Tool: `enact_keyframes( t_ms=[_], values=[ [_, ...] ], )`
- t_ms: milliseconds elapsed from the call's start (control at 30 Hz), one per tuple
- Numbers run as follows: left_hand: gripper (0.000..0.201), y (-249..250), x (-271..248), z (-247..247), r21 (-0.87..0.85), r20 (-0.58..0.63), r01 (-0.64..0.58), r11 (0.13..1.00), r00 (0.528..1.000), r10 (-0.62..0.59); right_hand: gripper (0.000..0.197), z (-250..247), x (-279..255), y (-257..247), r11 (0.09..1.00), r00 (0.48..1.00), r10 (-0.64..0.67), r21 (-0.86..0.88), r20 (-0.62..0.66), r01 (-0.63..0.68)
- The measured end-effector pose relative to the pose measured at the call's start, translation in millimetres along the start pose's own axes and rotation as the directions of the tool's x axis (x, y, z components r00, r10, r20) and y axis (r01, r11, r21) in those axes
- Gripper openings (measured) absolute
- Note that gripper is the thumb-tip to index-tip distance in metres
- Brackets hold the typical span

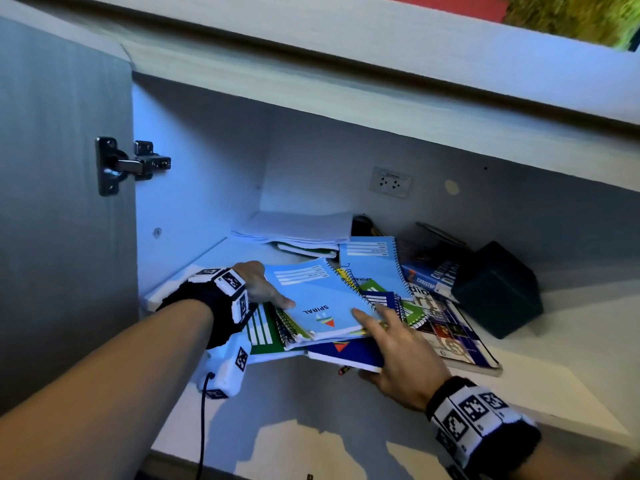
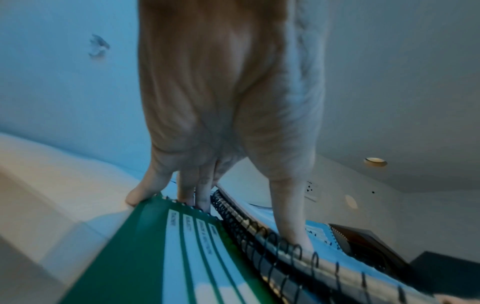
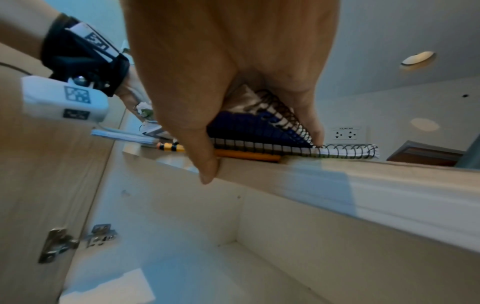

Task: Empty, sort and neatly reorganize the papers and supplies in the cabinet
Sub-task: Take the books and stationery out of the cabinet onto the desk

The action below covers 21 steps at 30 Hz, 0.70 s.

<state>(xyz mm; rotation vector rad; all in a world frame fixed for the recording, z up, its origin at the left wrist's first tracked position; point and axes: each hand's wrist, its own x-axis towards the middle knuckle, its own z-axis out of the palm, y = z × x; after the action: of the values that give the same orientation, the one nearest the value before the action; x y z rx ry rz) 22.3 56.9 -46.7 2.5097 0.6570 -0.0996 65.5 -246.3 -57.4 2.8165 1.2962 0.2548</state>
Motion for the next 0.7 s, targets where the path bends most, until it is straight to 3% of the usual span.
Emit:
enact_keyframes(
  t_ms=[100,200,233,400,533,600,700],
  values=[
    [0.078,10.9,-40.3,-9.4,-0.068,0.051,-0.004,0.998,0.999,0.007,0.089,-2.2,-13.7,-3.8,0.998,0.998,-0.009,-0.06,-0.06,0.006],
    [0.032,19.7,-73.1,-6.1,-0.122,0.049,-0.043,0.992,0.998,0.05,0.09,-5.5,-27.0,-7.3,0.984,0.992,-0.02,-0.18,-0.124,-0.003],
    [0.03,22.5,-81.9,-3.9,-0.125,0.035,-0.064,0.99,0.997,0.069,0.092,-5.1,-30.3,-6.2,0.976,0.987,-0.027,-0.216,-0.157,-0.008],
    [0.029,25.1,-95.3,5.0,-0.166,0.016,-0.115,0.979,0.993,0.119,0.083,5.9,-31.8,9.3,0.935,0.933,-0.211,-0.339,-0.291,0.106],
    [0.059,21.8,-99.3,17.5,-0.247,0.041,-0.113,0.963,0.991,0.127,0.084,6.2,-24.7,2.5,0.894,0.897,-0.344,-0.387,-0.276,0.224],
    [0.056,16.3,-99.8,21.1,-0.235,0.047,-0.152,0.96,0.985,0.167,0.082,5.6,-22.3,2.8,0.889,0.885,-0.378,-0.372,-0.272,0.266],
    [0.054,7.5,-100.5,23.9,-0.198,0.026,-0.217,0.956,0.974,0.227,0.054,-0.5,-20.3,8.6,0.871,0.865,-0.416,-0.394,-0.279,0.293]
  ],
)
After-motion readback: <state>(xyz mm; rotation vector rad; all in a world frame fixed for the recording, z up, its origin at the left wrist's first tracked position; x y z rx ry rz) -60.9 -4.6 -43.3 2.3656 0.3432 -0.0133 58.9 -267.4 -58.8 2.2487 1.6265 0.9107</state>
